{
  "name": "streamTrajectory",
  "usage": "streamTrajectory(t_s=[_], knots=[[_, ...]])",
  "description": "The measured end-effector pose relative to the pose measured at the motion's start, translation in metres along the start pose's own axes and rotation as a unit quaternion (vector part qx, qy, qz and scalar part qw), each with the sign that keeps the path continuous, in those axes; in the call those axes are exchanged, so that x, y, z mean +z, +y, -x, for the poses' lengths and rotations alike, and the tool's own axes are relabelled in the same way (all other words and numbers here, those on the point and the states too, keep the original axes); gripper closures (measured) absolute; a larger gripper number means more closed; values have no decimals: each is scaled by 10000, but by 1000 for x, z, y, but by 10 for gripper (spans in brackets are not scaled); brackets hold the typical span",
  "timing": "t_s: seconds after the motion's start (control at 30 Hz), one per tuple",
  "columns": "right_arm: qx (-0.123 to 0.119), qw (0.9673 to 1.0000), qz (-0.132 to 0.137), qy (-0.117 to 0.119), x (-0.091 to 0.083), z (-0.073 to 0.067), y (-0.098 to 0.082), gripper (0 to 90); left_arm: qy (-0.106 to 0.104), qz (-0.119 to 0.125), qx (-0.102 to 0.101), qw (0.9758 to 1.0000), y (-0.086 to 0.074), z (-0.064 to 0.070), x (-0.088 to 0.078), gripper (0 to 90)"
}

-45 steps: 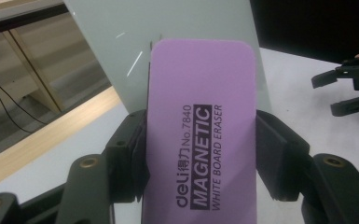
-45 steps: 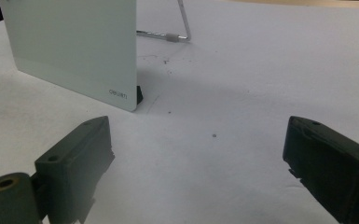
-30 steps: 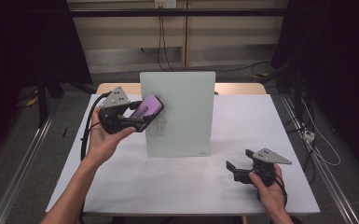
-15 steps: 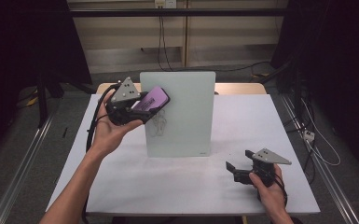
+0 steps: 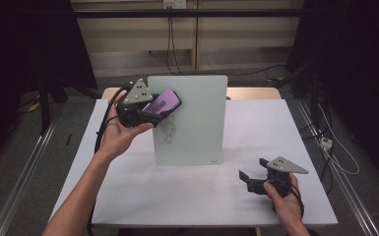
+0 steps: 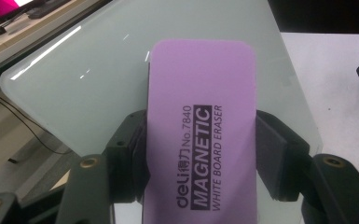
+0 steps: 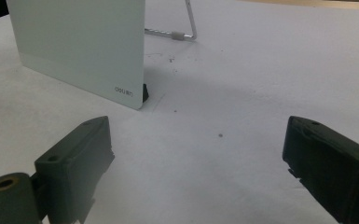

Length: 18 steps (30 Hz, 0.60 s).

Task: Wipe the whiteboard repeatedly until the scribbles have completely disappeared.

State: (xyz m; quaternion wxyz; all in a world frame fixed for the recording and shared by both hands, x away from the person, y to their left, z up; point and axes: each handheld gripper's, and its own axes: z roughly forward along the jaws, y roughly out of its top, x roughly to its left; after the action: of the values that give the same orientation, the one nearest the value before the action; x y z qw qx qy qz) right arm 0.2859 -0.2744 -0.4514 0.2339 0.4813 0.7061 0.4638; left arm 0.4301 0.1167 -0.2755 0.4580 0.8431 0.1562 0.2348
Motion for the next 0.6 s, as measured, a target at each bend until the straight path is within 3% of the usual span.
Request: streamTrajectory(t_s=[0.6], knots=[[-63,10000,7,30,0,-2,0,89,25,28,-1,10000,3,-3,1,412]])
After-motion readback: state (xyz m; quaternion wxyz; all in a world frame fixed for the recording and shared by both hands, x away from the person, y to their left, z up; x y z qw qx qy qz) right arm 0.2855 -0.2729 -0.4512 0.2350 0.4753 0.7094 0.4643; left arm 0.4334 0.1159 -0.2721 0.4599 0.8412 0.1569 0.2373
